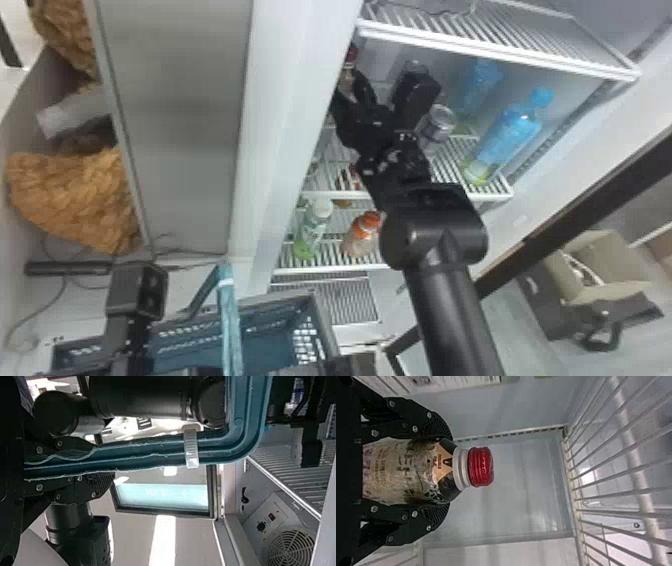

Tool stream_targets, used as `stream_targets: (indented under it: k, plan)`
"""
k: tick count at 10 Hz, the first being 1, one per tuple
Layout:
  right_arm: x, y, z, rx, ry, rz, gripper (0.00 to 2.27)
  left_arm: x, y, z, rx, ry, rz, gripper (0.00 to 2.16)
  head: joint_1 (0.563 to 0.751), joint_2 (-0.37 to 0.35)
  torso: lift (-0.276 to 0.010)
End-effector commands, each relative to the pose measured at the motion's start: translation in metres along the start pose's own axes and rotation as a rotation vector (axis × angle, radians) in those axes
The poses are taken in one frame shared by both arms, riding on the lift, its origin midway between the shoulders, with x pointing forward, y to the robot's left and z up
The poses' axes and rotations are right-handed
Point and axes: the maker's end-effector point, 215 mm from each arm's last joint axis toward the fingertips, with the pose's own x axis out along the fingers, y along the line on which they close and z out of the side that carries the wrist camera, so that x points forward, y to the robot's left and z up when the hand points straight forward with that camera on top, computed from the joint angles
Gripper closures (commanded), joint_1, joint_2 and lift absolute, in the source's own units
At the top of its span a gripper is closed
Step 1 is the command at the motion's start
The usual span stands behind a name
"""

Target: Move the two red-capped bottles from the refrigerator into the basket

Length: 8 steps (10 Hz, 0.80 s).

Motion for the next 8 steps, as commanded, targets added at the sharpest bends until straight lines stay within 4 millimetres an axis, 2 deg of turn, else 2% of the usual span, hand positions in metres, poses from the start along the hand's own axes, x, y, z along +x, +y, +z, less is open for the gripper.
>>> stream_targets:
  k: [1, 3, 5, 8]
  plan:
    - [-0.019, 0.011, 0.003, 0.014, -0.001, 0.018, 1.28, 0.000, 0.000, 0.000, -0.001, 0.000, -0.001, 1.21, 0.695, -0.350, 0.000]
    - [-0.040, 0.024, 0.010, 0.028, 0.000, 0.040, 1.28, 0.000, 0.000, 0.000, -0.001, -0.001, -0.001, 1.21, 0.695, -0.350, 0.000]
    - [-0.063, 0.022, 0.022, 0.021, 0.002, 0.034, 1.28, 0.001, 0.001, -0.001, -0.006, -0.001, -0.002, 1.21, 0.695, -0.350, 0.000]
    - [-0.101, 0.022, 0.027, 0.004, 0.031, 0.028, 1.28, 0.001, 0.002, -0.001, -0.008, -0.002, -0.001, 1.21, 0.695, -0.350, 0.000]
